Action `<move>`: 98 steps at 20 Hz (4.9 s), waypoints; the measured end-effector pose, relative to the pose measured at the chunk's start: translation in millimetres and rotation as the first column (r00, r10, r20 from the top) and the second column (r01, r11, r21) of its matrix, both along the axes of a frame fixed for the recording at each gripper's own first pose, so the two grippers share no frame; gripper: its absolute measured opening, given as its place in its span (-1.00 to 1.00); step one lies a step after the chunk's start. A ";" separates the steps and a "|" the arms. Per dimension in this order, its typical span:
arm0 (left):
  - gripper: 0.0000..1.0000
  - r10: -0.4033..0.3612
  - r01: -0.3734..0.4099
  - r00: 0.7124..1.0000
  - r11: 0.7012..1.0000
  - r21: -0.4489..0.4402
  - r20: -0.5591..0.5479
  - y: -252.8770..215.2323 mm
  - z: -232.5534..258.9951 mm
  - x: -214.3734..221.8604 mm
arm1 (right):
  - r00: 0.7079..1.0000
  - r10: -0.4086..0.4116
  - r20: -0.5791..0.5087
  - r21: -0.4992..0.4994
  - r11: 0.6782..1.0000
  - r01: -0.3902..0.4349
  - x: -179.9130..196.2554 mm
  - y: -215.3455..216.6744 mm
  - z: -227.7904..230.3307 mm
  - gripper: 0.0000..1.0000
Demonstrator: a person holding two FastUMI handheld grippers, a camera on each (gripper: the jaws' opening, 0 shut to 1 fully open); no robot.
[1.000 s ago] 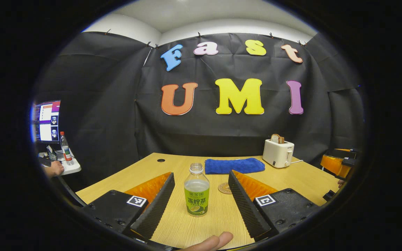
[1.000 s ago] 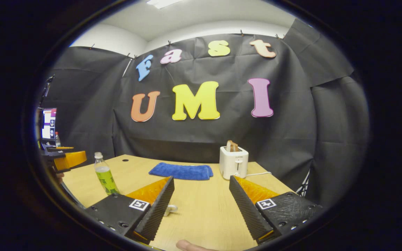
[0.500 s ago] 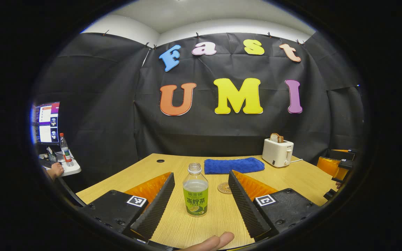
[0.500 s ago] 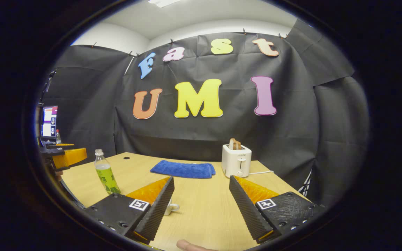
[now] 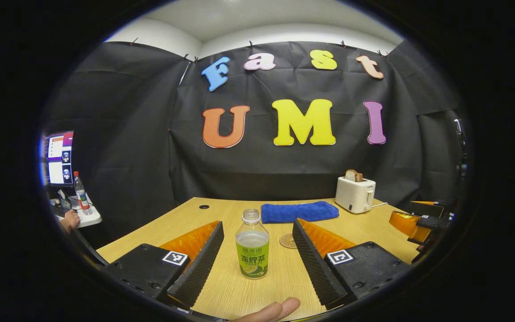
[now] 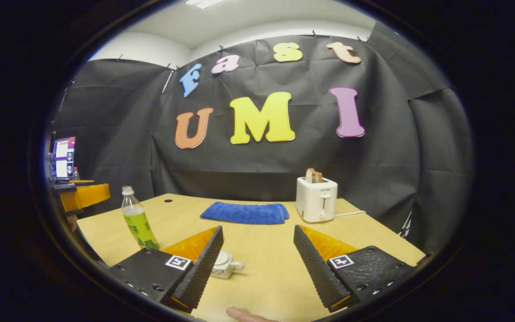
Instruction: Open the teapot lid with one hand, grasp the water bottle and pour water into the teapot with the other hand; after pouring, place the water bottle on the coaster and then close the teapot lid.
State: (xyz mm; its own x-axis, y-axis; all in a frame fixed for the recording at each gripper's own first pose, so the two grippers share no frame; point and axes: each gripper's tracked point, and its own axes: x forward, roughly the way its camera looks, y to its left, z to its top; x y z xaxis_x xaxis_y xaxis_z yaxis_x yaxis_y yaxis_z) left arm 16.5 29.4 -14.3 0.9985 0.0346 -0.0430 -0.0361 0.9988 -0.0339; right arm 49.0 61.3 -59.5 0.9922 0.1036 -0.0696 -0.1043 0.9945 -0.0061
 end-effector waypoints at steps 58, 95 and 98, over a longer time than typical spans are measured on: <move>0.74 -0.105 0.105 0.994 0.994 0.013 0.015 -3.1 -107.6 97.4 | 0.993 0.117 0.008 0.057 0.991 -0.117 10.7 -17.5 -1.2 -0.97; 0.53 0.057 0.198 0.972 0.330 0.923 -0.229 -43.7 -108.3 89.3 | 0.997 -0.040 -0.066 0.038 0.998 0.043 25.2 -91.4 -9.3 -0.98; 0.53 0.054 0.224 0.968 0.268 0.937 -0.246 -55.2 -113.1 88.7 | 0.997 -0.047 -0.065 0.037 0.998 0.049 25.5 -94.1 -9.1 -0.97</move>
